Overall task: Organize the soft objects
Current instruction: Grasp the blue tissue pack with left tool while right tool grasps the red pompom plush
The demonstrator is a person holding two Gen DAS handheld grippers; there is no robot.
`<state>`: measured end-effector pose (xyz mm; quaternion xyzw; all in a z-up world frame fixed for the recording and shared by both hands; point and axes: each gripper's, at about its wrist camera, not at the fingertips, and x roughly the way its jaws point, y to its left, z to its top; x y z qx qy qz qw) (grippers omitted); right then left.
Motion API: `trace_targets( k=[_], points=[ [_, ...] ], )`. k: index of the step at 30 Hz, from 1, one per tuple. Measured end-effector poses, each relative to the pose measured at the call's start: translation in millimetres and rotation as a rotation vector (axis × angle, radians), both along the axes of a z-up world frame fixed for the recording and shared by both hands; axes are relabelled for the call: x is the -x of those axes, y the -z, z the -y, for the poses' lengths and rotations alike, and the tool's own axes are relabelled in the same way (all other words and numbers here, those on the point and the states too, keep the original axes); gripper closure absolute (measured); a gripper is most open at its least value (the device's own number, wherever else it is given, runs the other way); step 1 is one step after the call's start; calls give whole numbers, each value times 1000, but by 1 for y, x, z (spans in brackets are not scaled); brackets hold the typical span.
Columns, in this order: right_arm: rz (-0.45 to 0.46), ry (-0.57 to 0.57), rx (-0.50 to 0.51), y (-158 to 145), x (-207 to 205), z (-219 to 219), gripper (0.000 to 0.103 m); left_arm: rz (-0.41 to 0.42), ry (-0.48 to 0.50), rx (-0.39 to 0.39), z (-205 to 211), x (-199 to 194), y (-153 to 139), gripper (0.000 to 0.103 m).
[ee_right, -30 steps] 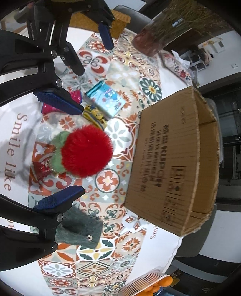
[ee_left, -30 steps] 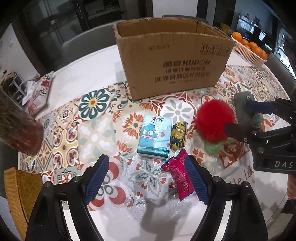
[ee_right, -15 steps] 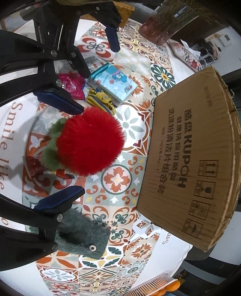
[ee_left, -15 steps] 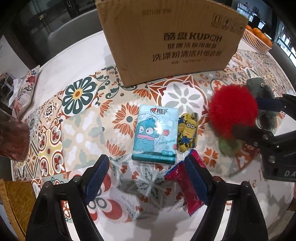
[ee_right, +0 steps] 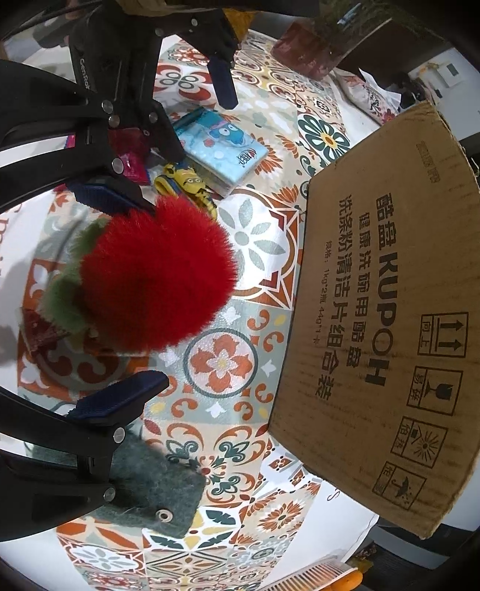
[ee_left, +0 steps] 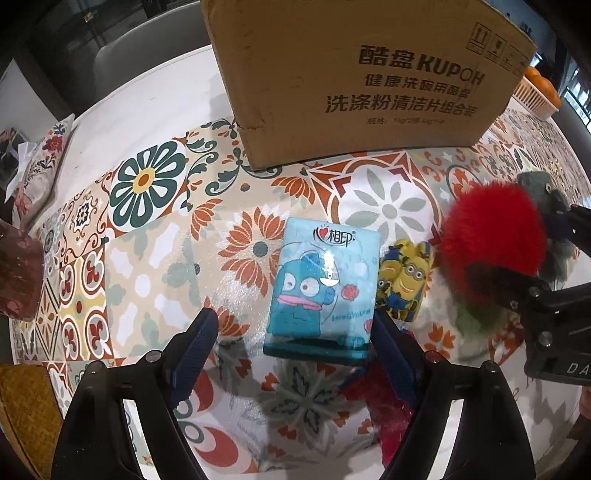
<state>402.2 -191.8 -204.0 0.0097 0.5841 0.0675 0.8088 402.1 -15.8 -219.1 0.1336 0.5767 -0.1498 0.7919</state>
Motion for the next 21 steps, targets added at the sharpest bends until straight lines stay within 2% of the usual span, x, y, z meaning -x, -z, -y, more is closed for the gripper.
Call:
trace_targets(
  k=[4, 7, 11, 15, 21],
  points=[
    [3, -2, -6, 2, -2, 0, 24, 2, -15, 7, 2, -7, 3, 21],
    [10, -10, -11, 1, -2, 0, 32, 6, -28, 13, 5, -14, 4, 26],
    [10, -22, -37, 1, -1, -1, 51, -12, -41, 49, 8, -18, 6, 51],
    [26, -22, -52, -2, 2, 0, 61, 0, -62, 52, 9, -17, 6, 51],
    [61, -29, -76, -12, 10, 3, 63, 33, -116, 82, 2, 5, -6, 51]
  ],
)
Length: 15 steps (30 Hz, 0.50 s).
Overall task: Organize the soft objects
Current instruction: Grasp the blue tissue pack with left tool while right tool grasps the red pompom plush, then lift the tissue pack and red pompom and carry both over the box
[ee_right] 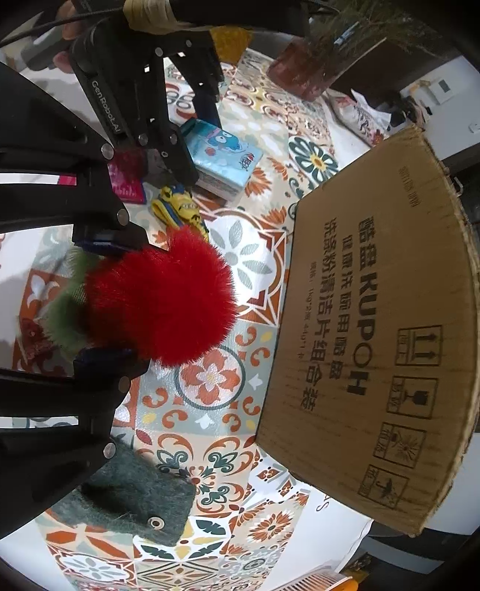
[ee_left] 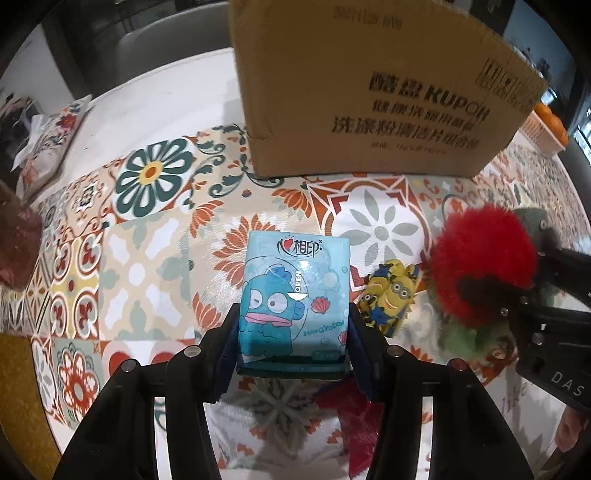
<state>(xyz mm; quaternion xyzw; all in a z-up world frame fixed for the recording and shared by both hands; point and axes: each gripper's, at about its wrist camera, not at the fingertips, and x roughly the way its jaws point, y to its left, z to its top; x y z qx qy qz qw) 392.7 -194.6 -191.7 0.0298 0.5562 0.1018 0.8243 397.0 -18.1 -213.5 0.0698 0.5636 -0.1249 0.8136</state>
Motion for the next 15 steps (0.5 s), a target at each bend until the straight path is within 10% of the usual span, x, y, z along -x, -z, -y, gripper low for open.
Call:
trace_targets(
  k=[15],
  points=[
    [111, 35, -54, -48, 25, 17, 64, 124, -77, 69, 1, 38, -61, 51]
  ],
)
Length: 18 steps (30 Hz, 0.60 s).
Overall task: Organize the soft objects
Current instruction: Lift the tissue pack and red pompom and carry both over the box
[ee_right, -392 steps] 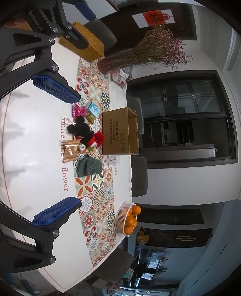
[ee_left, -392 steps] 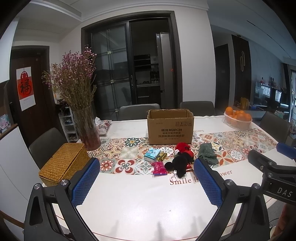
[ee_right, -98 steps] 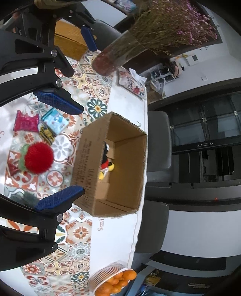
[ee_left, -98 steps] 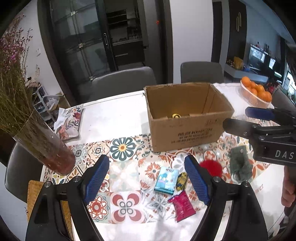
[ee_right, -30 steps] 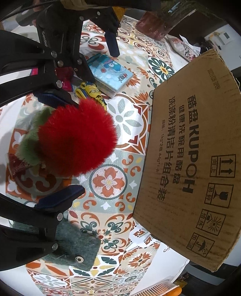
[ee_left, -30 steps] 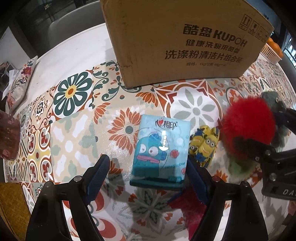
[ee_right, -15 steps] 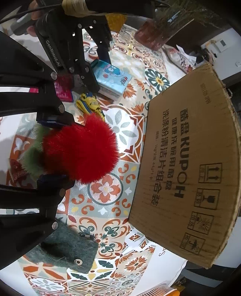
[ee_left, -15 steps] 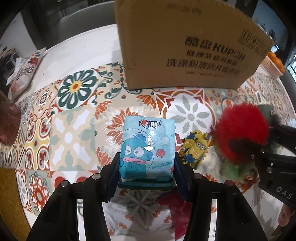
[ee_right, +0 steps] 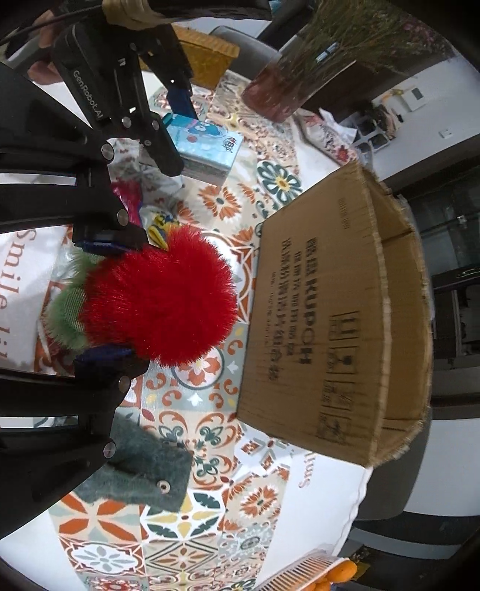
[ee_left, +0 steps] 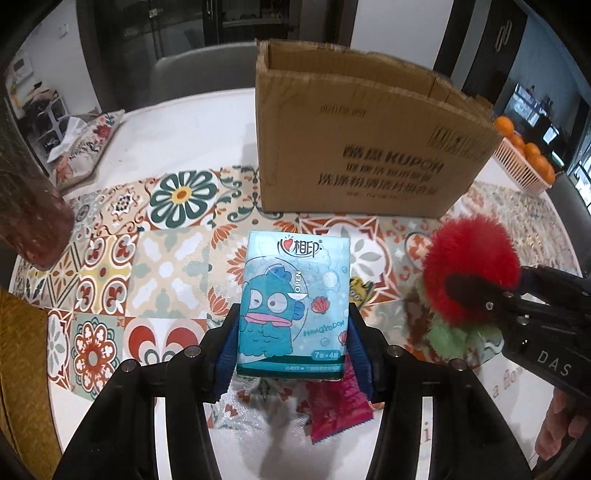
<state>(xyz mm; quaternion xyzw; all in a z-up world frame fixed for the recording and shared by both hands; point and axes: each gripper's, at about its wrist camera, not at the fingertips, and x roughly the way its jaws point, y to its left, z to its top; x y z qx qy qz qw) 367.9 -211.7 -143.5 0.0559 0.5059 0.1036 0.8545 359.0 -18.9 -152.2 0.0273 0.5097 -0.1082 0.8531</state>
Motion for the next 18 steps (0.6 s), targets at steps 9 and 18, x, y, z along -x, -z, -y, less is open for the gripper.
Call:
trace_targets(
  k=[9, 18],
  points=[
    [88, 16, -37, -36, 16, 6, 64, 122, -26, 45, 3, 19, -41, 51],
    [177, 25, -73, -71, 30, 14, 64, 220, -28, 76, 8, 34, -81, 51]
  ],
)
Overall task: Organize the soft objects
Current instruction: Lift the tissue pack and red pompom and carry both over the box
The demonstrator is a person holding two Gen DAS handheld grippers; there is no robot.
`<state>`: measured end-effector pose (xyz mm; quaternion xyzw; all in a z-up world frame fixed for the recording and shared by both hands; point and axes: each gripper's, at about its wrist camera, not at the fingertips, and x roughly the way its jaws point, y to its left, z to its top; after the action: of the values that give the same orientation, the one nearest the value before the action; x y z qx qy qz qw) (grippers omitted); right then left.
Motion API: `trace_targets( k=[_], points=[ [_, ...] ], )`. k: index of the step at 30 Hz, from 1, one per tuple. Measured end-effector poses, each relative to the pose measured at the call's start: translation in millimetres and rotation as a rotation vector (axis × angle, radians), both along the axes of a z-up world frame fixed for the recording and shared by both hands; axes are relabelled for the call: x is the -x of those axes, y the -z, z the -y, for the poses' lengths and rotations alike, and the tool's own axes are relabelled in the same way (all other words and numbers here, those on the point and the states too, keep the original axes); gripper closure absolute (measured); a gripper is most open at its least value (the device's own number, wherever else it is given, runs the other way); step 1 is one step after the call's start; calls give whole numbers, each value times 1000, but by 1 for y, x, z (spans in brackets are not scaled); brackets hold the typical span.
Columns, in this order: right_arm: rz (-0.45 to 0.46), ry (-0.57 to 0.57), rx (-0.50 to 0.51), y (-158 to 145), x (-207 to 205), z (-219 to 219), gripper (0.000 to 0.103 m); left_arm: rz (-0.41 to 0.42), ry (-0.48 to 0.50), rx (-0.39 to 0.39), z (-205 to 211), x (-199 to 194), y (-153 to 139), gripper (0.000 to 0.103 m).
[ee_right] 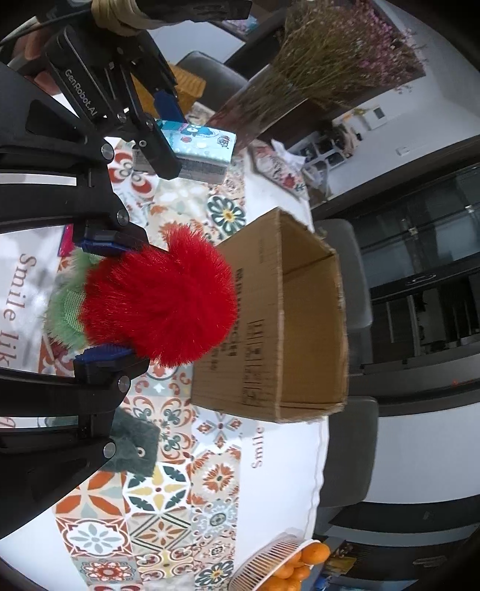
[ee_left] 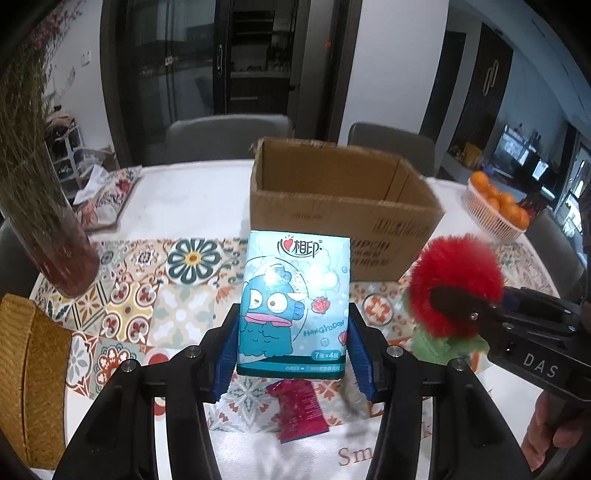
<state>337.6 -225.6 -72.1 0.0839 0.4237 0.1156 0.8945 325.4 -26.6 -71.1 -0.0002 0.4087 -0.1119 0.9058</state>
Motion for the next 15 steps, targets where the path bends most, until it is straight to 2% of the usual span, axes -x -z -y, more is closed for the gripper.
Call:
trace_targets(
  k=[15],
  points=[
    [132, 28, -50, -52, 7, 14, 64, 137, 29, 25, 17, 5, -53, 51]
  ],
)
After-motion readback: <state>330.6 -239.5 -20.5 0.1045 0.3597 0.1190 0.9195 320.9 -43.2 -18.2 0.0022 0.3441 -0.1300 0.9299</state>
